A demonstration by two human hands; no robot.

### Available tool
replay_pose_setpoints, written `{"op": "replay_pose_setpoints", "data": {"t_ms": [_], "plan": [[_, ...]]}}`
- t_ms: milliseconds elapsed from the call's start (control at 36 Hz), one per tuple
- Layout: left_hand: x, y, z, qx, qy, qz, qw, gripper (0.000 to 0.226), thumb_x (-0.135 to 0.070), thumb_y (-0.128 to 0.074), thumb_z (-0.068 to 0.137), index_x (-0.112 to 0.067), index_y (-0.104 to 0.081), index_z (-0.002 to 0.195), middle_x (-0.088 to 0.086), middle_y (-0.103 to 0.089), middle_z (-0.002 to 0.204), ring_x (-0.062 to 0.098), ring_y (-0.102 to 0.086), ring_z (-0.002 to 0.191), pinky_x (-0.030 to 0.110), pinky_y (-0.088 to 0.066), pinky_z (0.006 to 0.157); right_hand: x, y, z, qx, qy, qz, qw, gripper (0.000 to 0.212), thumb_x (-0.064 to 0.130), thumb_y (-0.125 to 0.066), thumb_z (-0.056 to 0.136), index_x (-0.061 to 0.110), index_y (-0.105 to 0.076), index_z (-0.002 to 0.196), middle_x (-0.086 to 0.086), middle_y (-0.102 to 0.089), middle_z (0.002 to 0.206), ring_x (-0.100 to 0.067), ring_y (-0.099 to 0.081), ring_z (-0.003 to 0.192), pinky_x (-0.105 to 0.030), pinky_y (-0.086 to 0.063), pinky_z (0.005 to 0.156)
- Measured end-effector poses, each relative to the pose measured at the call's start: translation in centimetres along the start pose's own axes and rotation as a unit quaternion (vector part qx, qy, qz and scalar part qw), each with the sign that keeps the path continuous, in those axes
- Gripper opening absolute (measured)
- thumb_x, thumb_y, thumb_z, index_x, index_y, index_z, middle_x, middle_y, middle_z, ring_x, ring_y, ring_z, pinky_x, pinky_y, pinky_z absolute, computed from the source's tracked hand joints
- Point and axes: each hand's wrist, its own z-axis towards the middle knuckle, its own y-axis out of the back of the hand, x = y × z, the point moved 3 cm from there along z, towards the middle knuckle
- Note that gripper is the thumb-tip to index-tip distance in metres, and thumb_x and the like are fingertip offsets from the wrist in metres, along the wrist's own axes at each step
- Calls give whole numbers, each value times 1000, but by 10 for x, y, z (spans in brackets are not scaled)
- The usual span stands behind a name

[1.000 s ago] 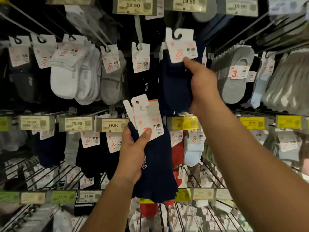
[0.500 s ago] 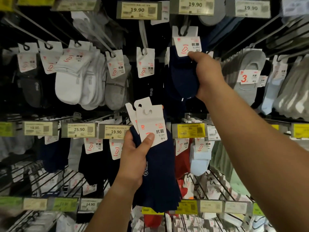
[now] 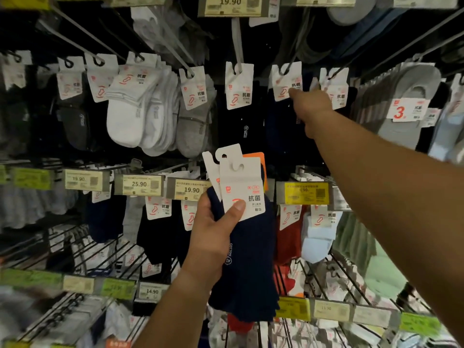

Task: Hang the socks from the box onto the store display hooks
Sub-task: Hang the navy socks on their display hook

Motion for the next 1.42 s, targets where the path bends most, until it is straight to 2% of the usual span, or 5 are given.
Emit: {"op": "replay_pose_setpoints", "data": {"t_ms": [167, 361, 472, 750, 1417], "plan": [[-4, -6, 0, 29, -5, -21, 999, 38, -8, -70, 88, -21, -61, 123, 1, -77, 111, 22, -74, 102, 34, -61, 77, -23, 25, -138, -53, 171, 39, 983, 29, 49, -61, 89, 25, -59, 104, 11, -63, 84, -9, -63, 78, -30, -51, 75], [-9, -23, -3, 45, -38, -11, 998, 39, -6, -71, 87, -18, -60, 122, 3, -77, 110, 23, -74, 101, 30, -61, 76, -96, 3, -233, 100, 7, 119, 988, 49, 70, -60, 73, 37, -60, 109, 20, -70, 102, 2, -67, 94, -38, -56, 89], [-8, -29, -4, 27, -6, -57, 998, 37, -31, -65, 91, -22, -61, 127, 5, -76, 112, 23, -74, 104, 39, -59, 84, -96, 8, -228, 69, 25, 118, 990, 25, 49, -60, 91, 33, -65, 110, 20, -72, 104, -3, -68, 99, -41, -55, 92], [-2, -20, 6, -35, -7, -20, 999, 19, -25, -55, 103, -25, -61, 122, 1, -76, 114, 25, -72, 108, 52, -56, 95, -87, 33, -193, 20, 34, 96, 995, 16, 42, -56, 98, 29, -65, 98, 10, -73, 98, -8, -69, 93, -42, -56, 89], [-16, -12, 12, -36, -12, -7, 999, 22, -26, -54, 103, -31, -63, 122, -8, -77, 109, 16, -74, 99, 39, -60, 80, 46, 55, -56, 42, 122, 149, 980, 22, 32, -58, 99, 12, -68, 98, 1, -75, 95, -11, -72, 84, -23, -58, 66]]}}
